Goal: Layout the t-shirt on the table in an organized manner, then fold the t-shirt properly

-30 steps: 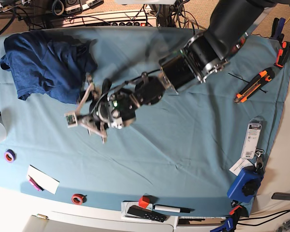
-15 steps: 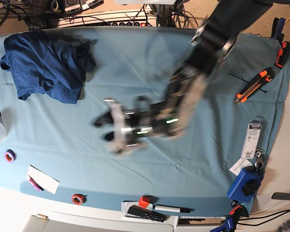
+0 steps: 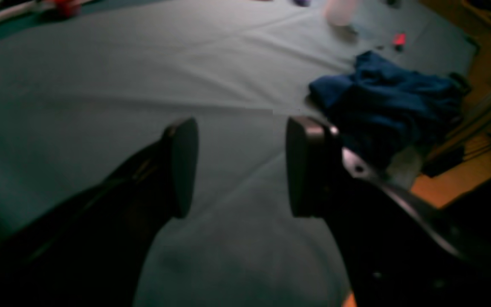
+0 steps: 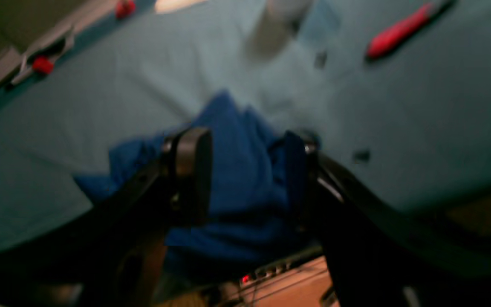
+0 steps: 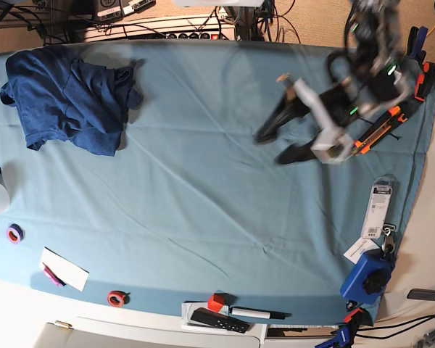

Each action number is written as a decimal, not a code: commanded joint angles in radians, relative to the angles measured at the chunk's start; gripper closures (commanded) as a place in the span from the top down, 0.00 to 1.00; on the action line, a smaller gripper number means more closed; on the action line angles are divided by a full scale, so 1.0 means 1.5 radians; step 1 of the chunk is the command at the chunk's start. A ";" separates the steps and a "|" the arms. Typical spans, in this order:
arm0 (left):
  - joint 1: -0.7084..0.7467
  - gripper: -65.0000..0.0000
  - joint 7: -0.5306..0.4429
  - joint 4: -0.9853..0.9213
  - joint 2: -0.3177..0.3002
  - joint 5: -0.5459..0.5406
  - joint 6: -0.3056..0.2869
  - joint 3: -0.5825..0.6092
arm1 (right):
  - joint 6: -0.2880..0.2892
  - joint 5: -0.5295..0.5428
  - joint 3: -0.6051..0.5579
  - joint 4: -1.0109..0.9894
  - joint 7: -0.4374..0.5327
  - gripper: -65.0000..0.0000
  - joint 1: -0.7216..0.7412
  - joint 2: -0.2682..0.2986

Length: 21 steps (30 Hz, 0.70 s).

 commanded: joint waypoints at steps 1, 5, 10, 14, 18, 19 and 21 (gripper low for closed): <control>0.022 0.47 -0.004 0.011 -0.004 -0.022 -0.003 -0.027 | 0.001 0.019 -0.001 0.011 0.017 0.41 -0.016 0.008; 0.110 0.47 0.047 0.008 -0.004 -0.072 -0.003 -0.125 | 0.001 0.019 -0.036 0.011 0.017 0.41 -0.053 -0.018; 0.191 0.47 0.153 0.008 -0.004 -0.175 -0.003 -0.232 | 0.001 0.028 -0.101 0.011 0.017 0.41 -0.104 -0.032; 0.243 0.47 0.244 0.006 -0.004 -0.238 0.003 -0.316 | 0.001 0.024 -0.154 0.011 0.017 0.41 -0.162 -0.052; 0.295 0.47 0.297 -0.020 -0.004 -0.258 0.046 -0.359 | 0.001 0.012 -0.198 0.011 0.017 0.41 -0.213 -0.072; 0.305 0.47 0.306 -0.033 -0.004 -0.258 0.046 -0.362 | 0.001 0.006 -0.209 0.010 0.017 0.41 -0.226 -0.077; 0.317 0.47 0.325 -0.072 -0.005 -0.259 0.045 -0.362 | 0.001 -0.002 -0.230 0.010 0.017 0.41 -0.248 -0.084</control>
